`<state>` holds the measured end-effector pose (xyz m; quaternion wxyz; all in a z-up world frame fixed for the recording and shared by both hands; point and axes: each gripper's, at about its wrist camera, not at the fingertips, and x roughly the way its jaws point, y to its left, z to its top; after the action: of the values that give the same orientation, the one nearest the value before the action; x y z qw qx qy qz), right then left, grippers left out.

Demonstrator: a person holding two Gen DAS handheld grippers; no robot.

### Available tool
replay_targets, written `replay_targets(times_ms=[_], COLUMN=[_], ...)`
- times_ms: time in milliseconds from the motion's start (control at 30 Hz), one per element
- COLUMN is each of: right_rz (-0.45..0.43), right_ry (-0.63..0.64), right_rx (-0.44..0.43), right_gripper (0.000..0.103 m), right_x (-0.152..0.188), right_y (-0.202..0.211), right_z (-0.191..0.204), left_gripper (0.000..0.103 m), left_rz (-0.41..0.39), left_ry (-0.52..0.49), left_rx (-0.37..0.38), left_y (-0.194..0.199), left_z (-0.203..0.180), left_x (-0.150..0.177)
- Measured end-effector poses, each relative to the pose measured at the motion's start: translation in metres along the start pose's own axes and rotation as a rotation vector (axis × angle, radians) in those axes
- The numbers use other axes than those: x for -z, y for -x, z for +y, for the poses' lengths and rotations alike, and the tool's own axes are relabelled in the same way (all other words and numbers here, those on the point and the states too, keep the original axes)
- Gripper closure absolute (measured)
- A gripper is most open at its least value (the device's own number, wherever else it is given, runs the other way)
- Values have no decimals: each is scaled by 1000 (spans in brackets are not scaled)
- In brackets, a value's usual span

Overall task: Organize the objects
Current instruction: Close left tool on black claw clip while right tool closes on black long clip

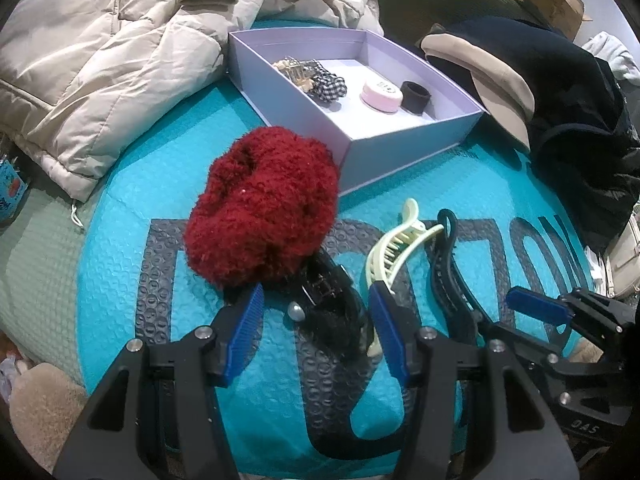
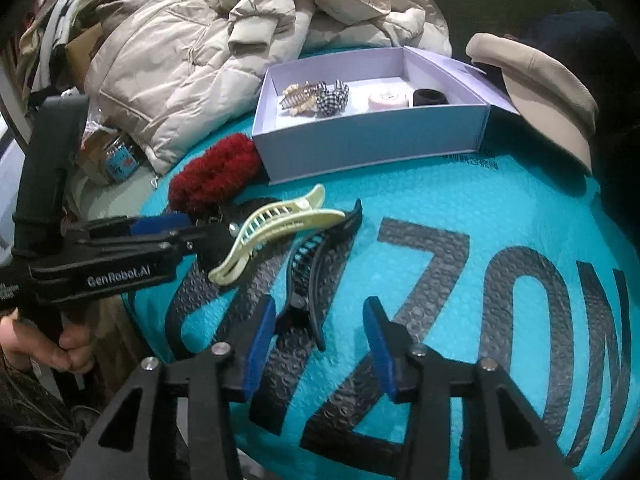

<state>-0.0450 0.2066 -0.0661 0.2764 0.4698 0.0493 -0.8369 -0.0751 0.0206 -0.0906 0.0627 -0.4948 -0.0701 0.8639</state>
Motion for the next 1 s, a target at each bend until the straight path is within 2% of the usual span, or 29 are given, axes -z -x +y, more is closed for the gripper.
replay_targets(times_ms=[367,467,700,833,1000], right_rz=[24,19,9,11,7], right_ry=[23,22,25,34,43], right_rx=[46,48,84,100,109], right_gripper=[56,56,56,56,56], right_x=[-3,-4,-6,-5,-5], right_y=[-23,-23,-25,-28,-31], right_z=[9,7,5,5,5], left_gripper=[50,50,50,50,50], left_rz=[-11,-17,-17,-11,-15], left_ry=[38,38,17,-16,-11], left_rx=[-86,-70,-35,-81,-102], left_y=[4,8,4,-6,-11], left_z=[24,28,16,5,4], left_x=[4,5,4,2,1])
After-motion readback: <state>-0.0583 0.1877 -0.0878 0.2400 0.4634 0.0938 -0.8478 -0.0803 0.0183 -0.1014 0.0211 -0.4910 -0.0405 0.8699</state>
